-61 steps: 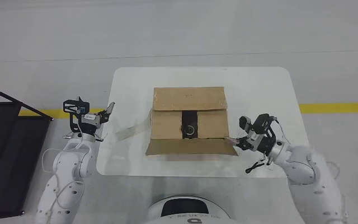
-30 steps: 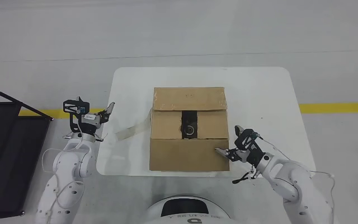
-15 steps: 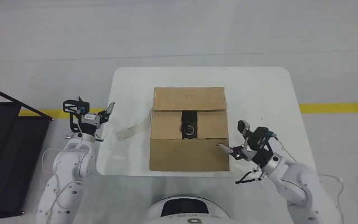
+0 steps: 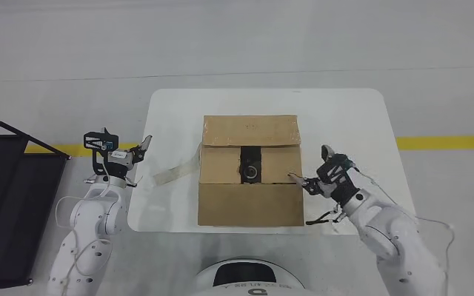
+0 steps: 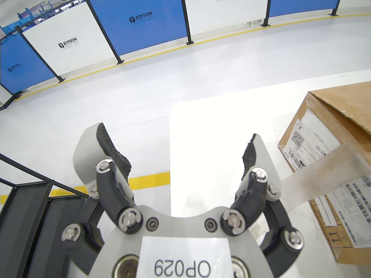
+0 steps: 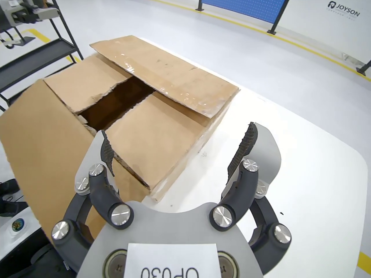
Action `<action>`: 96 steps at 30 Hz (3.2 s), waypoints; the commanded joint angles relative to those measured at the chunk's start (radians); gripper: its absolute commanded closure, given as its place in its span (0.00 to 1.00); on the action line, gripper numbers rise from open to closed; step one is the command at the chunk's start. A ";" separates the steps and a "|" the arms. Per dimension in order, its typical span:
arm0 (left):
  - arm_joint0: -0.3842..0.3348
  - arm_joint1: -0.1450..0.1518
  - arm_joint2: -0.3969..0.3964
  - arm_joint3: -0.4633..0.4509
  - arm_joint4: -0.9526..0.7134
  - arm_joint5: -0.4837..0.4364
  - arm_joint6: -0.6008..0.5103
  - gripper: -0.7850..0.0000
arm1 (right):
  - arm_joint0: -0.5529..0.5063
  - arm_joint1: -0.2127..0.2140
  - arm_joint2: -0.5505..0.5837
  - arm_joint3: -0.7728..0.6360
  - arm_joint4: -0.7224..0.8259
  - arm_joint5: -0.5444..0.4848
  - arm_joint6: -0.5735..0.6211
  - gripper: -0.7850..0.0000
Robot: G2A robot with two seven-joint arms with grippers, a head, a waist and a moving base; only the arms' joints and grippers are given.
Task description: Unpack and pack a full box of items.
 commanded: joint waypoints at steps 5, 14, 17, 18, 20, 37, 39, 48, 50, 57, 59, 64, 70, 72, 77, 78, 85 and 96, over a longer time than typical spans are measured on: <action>0.000 0.000 0.000 0.000 0.000 0.000 0.000 0.00 | 0.126 -0.006 -0.092 0.084 -0.043 0.041 0.083 0.00; 0.000 0.000 0.000 0.000 0.000 0.000 0.000 0.00 | 0.258 -0.012 -0.125 0.169 -0.126 0.138 0.158 0.00; 0.000 0.000 0.000 0.000 0.000 0.000 0.000 0.00 | 0.286 -0.016 -0.145 0.175 -0.186 0.199 0.190 0.00; 0.000 0.000 0.000 0.000 0.000 0.000 0.000 0.00 | 0.292 -0.018 -0.156 0.174 -0.193 0.213 0.198 0.00; 0.000 0.000 0.000 0.000 0.000 0.000 0.000 0.00 | 0.309 -0.021 -0.172 0.169 -0.206 0.246 0.215 0.00; 0.000 0.000 0.000 0.000 0.000 0.000 0.000 0.00 | 0.759 -0.101 -0.416 0.372 -0.090 0.509 0.568 0.00; 0.000 0.000 0.000 0.000 0.000 0.000 0.000 0.00 | 0.859 -0.117 -0.455 0.470 -0.061 0.525 0.670 0.00; 0.000 0.000 0.000 0.000 0.000 0.000 0.000 0.00 | 1.069 -0.166 -0.564 0.672 -0.012 0.596 0.908 0.00; 0.000 0.000 0.000 0.000 0.000 0.000 0.000 0.00 | 1.094 -0.175 -0.581 0.700 -0.007 0.612 0.941 0.00; 0.000 0.000 0.000 0.000 0.000 0.000 0.000 0.00 | 1.108 -0.194 -0.582 0.669 0.042 0.655 0.896 0.00; 0.000 0.000 0.000 0.000 0.000 0.000 0.000 0.00 | 1.036 -0.185 -0.538 0.525 0.098 0.595 0.786 0.00; 0.000 0.000 0.000 0.000 0.000 0.000 0.000 0.00 | 0.924 -0.168 -0.461 0.376 0.161 0.537 0.715 0.00; 0.000 0.000 0.000 0.000 0.000 0.000 0.000 0.00 | 0.924 -0.168 -0.461 0.376 0.161 0.537 0.715 0.00; 0.000 0.000 0.000 0.000 0.000 0.000 0.000 0.00 | 0.924 -0.168 -0.461 0.376 0.161 0.537 0.715 0.00; 0.000 0.000 0.000 0.000 0.000 0.000 0.000 0.00 | 0.888 -0.174 -0.412 0.418 0.450 0.432 0.654 0.00; 0.000 0.000 0.000 0.000 0.000 0.000 0.000 0.00 | 0.882 -0.176 -0.387 0.441 0.589 0.376 0.652 0.00; 0.000 0.000 0.000 0.000 0.000 0.000 0.000 0.00 | 0.884 -0.185 -0.384 0.602 0.973 0.204 0.704 0.00; 0.000 0.000 0.000 0.000 0.000 0.000 0.000 0.00 | 0.904 -0.191 -0.414 0.669 1.058 0.191 0.732 0.00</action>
